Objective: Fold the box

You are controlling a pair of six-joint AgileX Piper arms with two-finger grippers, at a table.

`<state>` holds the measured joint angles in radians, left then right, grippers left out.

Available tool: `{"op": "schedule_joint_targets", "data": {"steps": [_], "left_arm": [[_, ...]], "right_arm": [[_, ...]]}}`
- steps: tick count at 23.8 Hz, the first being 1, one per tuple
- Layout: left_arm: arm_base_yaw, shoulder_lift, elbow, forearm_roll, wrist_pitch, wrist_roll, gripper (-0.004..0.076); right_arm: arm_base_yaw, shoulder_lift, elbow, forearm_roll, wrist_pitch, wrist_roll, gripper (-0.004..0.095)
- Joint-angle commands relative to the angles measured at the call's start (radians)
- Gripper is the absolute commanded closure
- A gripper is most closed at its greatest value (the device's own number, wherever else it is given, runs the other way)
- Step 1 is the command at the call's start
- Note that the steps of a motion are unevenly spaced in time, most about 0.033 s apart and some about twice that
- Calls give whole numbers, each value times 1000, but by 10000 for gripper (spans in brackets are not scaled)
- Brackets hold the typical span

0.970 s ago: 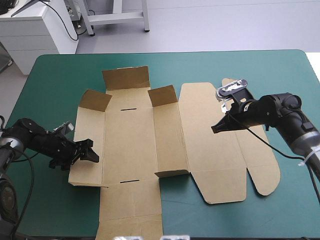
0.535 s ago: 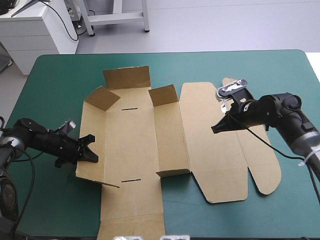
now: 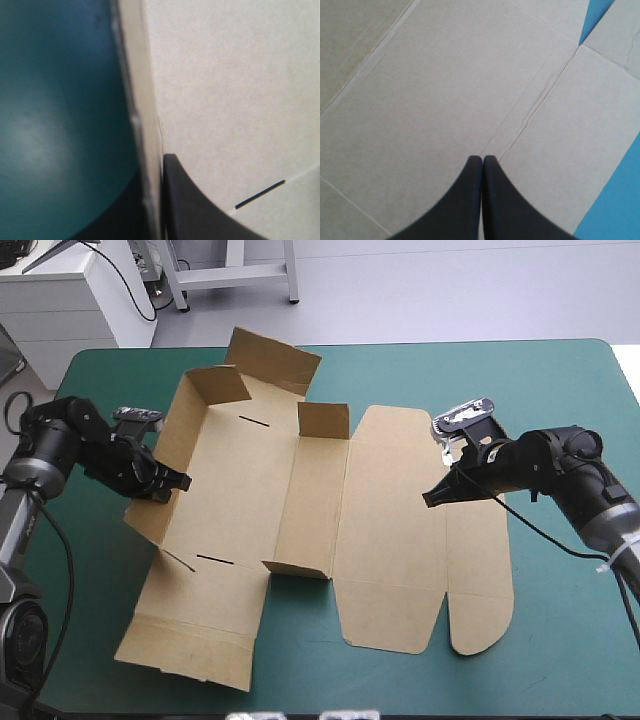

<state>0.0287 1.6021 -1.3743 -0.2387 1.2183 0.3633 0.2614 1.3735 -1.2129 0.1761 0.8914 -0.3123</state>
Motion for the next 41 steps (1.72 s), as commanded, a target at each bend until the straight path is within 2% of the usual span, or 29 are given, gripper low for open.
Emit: {"op": "schedule_joint_targets", "data": {"steps": [1,7,9,13,16,20,23,28,31,35,38,41], "left_arm": [[-152,-15,-161,239,74,3,731],[-424,126,-347,605,65,129,731],[-497,167,-357,728,-2,132,731],[-602,194,-357,851,-267,132,731],[-636,194,-357,902,-343,119,731],[-681,194,-337,922,-375,113,732],[-731,194,-275,1076,-398,39,732],[-811,194,-135,1523,-429,-306,731],[-850,192,-72,1617,-419,-413,731],[-918,191,-22,1623,-341,-419,731],[-969,163,-15,1624,-331,-422,731],[-986,129,-15,1615,-337,-443,731]], "right_arm": [[-8,-36,-22,9,-40,-10,929],[-8,-36,-22,9,-38,-10,929],[-8,-36,-22,9,-36,-10,929],[-10,-36,-22,-8,-36,-2,929],[-10,-36,-22,-9,-36,-1,929],[-10,-36,-22,-75,-56,76,929],[-10,-36,-22,-153,-115,148,929],[-14,-46,-22,-156,-200,154,929],[-53,-46,-22,-159,-231,178,929],[-159,-46,-24,-130,-242,166,929],[-277,-46,-47,-48,-226,84,929],[-340,-46,-95,44,-196,28,929]]}}
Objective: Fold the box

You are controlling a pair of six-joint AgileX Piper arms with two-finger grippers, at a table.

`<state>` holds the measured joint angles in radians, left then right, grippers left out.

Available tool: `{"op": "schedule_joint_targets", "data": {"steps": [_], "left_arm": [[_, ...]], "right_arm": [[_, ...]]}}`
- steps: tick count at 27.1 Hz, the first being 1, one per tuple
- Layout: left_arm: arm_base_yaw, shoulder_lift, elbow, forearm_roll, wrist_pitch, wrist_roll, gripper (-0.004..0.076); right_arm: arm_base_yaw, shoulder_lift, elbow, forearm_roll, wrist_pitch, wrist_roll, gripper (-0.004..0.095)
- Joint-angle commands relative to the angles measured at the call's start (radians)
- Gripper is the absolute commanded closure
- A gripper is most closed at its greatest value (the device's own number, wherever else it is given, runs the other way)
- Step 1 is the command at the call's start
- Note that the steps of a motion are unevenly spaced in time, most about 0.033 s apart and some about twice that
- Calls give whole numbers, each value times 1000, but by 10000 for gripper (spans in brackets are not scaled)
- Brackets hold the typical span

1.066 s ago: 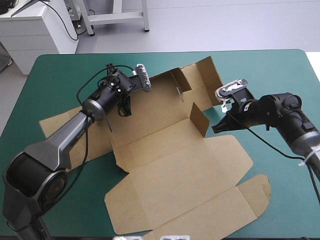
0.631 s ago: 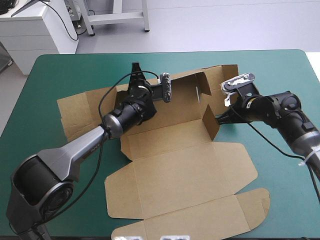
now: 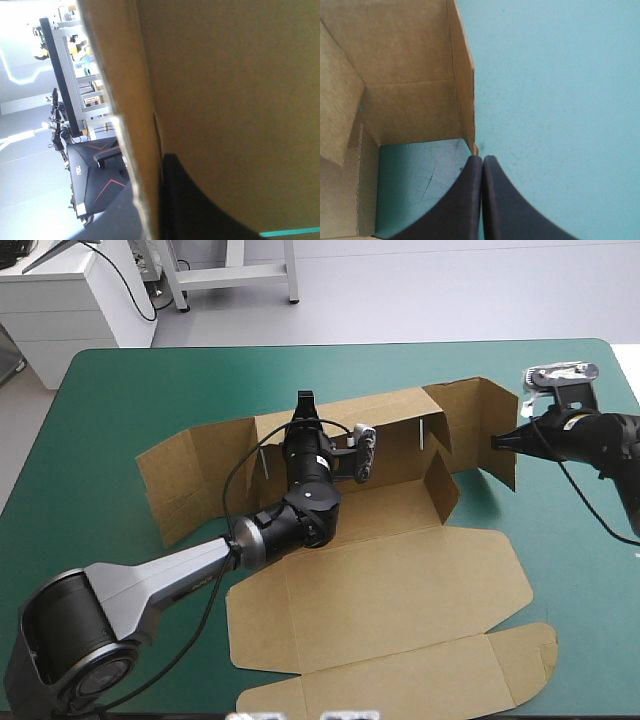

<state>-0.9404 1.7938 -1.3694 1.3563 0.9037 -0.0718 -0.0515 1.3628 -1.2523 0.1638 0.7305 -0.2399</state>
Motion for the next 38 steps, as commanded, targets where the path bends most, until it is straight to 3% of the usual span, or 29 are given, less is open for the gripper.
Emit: {"op": "schedule_joint_targets", "data": {"steps": [1,8,14,20,25,32,38], "left_arm": [[-17,-70,-20,20,-22,-11,731],[-107,-181,21,20,-88,-11,731],[-115,-197,146,37,-61,-11,731],[-115,-197,266,246,-28,-204,731],[-115,-197,280,337,33,-257,731],[-115,-197,280,344,38,-257,731],[-115,-197,280,344,39,-257,731]], "right_arm": [[-34,-36,-65,73,-31,-59,929],[-38,-36,-101,83,-7,-63,929],[-38,-36,-101,86,-5,-63,929],[-38,-14,-156,83,20,-63,929],[-38,102,-341,83,158,-63,929],[-38,347,-675,92,361,-55,929],[-38,504,-806,189,501,-52,929]]}}
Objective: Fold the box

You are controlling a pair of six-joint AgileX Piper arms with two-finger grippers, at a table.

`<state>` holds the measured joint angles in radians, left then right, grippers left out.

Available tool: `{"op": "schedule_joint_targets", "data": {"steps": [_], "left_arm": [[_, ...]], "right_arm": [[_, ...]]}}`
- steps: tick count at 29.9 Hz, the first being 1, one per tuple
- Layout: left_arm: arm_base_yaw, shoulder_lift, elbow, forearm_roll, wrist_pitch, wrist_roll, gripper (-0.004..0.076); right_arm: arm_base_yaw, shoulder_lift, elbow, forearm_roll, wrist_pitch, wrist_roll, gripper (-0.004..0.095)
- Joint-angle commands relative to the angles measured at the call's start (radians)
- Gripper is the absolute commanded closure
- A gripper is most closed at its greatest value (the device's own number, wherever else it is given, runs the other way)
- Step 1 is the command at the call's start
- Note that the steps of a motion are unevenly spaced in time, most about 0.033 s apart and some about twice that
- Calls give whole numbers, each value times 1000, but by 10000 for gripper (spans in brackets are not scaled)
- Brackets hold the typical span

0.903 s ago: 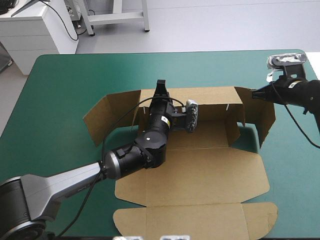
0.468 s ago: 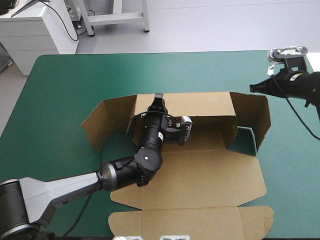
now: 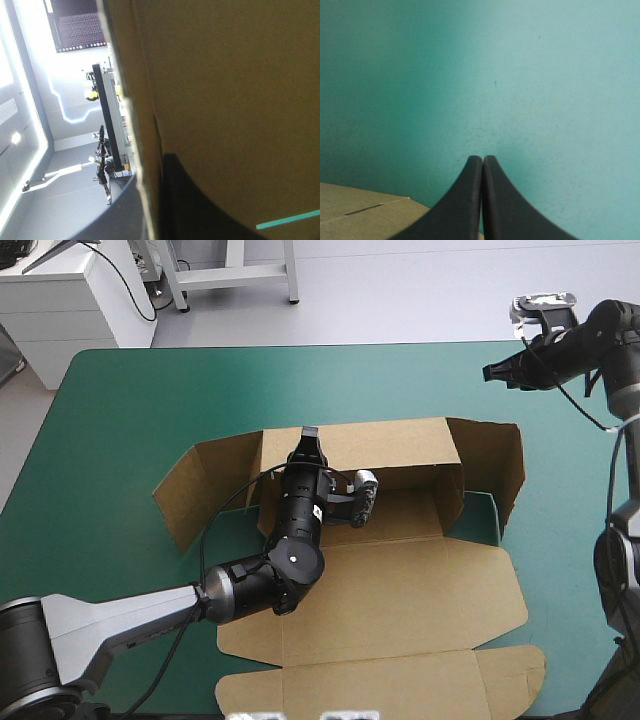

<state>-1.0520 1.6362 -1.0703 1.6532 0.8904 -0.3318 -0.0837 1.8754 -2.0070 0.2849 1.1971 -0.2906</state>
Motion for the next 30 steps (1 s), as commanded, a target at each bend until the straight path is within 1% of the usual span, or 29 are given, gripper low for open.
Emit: {"op": "schedule_joint_targets", "data": {"steps": [1,6,9,14,21,26,30], "left_arm": [[-4,-39,-19,47,52,5,731],[-4,-39,-19,47,50,-4,731],[-4,-39,-19,47,50,-4,731],[-4,-39,-19,47,50,-4,731],[-4,-39,-19,41,52,-4,731],[-4,-39,-19,39,52,-4,731],[-4,-39,-19,39,52,-4,731]], "right_arm": [[-6,2,-51,88,48,-1,929],[-6,4,-51,156,48,10,929],[-4,-5,-35,171,48,8,929],[-4,-38,103,180,48,-31,929],[-4,-86,196,216,48,-58,929],[-4,-138,304,225,48,-69,929],[-4,-207,411,252,11,-107,929]]}}
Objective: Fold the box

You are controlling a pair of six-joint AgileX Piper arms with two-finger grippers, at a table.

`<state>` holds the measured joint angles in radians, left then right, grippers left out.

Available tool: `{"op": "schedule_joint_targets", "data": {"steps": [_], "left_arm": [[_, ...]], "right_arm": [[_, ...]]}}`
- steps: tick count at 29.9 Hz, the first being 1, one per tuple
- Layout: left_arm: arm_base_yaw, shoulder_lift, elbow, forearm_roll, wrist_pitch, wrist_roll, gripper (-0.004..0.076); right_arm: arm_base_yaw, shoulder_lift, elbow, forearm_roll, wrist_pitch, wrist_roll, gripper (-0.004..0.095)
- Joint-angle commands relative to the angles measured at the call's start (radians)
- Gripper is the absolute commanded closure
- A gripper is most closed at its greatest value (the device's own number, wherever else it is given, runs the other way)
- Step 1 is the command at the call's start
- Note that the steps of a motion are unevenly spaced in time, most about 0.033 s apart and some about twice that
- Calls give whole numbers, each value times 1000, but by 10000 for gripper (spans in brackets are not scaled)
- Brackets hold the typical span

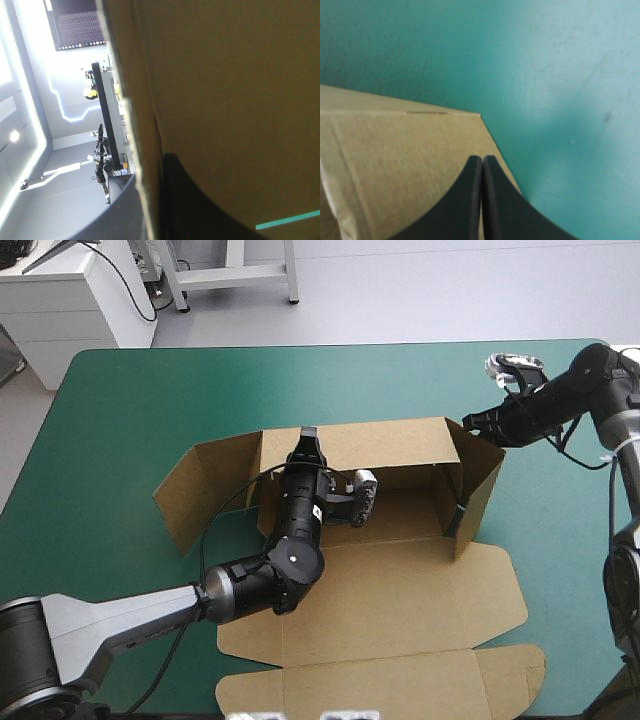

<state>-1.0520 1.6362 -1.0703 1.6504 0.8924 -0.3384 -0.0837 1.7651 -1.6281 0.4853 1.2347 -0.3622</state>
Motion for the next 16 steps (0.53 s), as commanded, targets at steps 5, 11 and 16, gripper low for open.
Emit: {"op": "schedule_joint_targets", "data": {"steps": [5,11,16], "left_arm": [[-4,-39,-19,42,50,2,731],[-4,-39,-19,38,48,2,731],[-4,-39,-19,34,46,2,731]], "right_arm": [[-4,-226,224,95,-143,-86,929],[-4,-370,496,222,-357,-300,929],[-4,-453,678,421,-487,-641,929]]}}
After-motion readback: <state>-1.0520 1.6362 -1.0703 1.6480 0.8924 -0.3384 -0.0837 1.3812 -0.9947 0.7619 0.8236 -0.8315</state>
